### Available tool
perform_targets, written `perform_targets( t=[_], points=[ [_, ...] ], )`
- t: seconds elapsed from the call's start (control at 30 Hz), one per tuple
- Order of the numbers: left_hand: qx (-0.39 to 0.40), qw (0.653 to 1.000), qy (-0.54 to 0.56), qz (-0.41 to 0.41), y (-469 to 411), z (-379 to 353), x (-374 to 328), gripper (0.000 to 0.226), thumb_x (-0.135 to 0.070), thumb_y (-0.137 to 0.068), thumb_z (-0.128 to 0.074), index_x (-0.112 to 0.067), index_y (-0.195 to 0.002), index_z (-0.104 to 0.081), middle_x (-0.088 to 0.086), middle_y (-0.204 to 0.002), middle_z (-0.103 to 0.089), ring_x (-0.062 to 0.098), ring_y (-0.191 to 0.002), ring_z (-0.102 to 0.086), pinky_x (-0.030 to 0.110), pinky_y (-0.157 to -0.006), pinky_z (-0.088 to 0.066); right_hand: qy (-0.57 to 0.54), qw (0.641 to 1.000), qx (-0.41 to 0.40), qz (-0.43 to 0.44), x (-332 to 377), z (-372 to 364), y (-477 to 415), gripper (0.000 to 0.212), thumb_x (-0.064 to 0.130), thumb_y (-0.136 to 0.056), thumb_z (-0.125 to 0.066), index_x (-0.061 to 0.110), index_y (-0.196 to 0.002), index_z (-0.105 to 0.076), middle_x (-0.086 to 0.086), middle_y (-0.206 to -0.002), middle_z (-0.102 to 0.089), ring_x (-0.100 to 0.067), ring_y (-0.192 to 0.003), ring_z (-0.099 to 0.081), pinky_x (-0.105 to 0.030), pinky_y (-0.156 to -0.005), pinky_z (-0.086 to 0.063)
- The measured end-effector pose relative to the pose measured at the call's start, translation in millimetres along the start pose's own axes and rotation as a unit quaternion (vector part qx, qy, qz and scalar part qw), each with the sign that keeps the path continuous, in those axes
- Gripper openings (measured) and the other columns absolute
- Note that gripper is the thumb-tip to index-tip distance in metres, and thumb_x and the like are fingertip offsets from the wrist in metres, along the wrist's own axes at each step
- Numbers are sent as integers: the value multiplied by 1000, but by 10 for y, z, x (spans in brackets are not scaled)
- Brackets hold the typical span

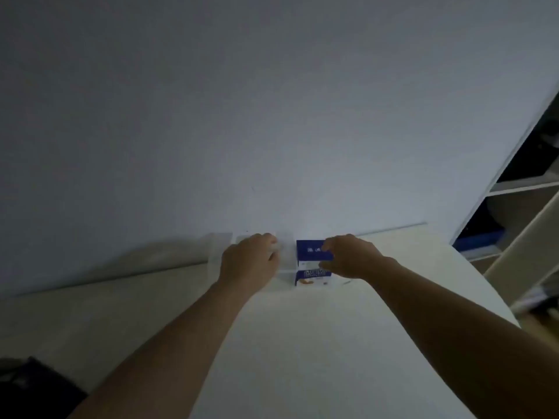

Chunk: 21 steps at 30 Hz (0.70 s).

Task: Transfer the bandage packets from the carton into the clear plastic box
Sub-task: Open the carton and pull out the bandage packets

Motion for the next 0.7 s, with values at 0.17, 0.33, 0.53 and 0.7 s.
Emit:
perform_targets(
  t=[0.17, 0.33, 0.53, 0.7],
  points=[
    [-1, 1000, -16, 9, 75, -443, 174, 36, -28, -94, -45, -23, -129, -53, -3, -123, -59, 18, -107, -56, 28, -89, -39, 17, 998, -44, 28, -23, -374, -255, 67, 39, -82, -65, 21, -139, -33, -6, -141, -39, -25, -127, -39, -41, -98, -45],
    [-57, 997, -48, -17, 124, -857, 272, 27, -20, -81, -59, -19, -107, -66, 0, -109, -61, 26, -95, -59, 36, -87, -44, 47, 989, -136, 44, -190, -745, -478, 88, 58, -82, -57, 28, -149, -8, -6, -157, -8, -30, -144, -8, -46, -111, -26],
    [-128, 988, -70, -41, 220, -1200, 331, 33, -20, -79, -64, -19, -112, -66, 6, -122, -56, 26, -111, -49, 45, -101, -39, -21, 967, -247, 56, -251, -1094, -545, 81, 53, -74, -70, 27, -143, -36, -6, -152, -29, -32, -136, -30, -46, -96, -44],
    [-196, 976, -81, -52, 225, -1340, 376, 28, -19, -79, -62, -19, -106, -67, 8, -120, -56, 28, -106, -52, 48, -102, -36, -29, 955, -286, 68, -271, -1114, -606, 78, 48, -68, -76, 29, -137, -44, -2, -145, -36, -29, -126, -40, -40, -83, -48]
  ],
)
Point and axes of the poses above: each hand's wrist, its own y-axis away from the middle knuckle, its own z-axis out of the back of the hand, x = y × z, the point moved 3 cm from there along -y, towards the middle knuckle
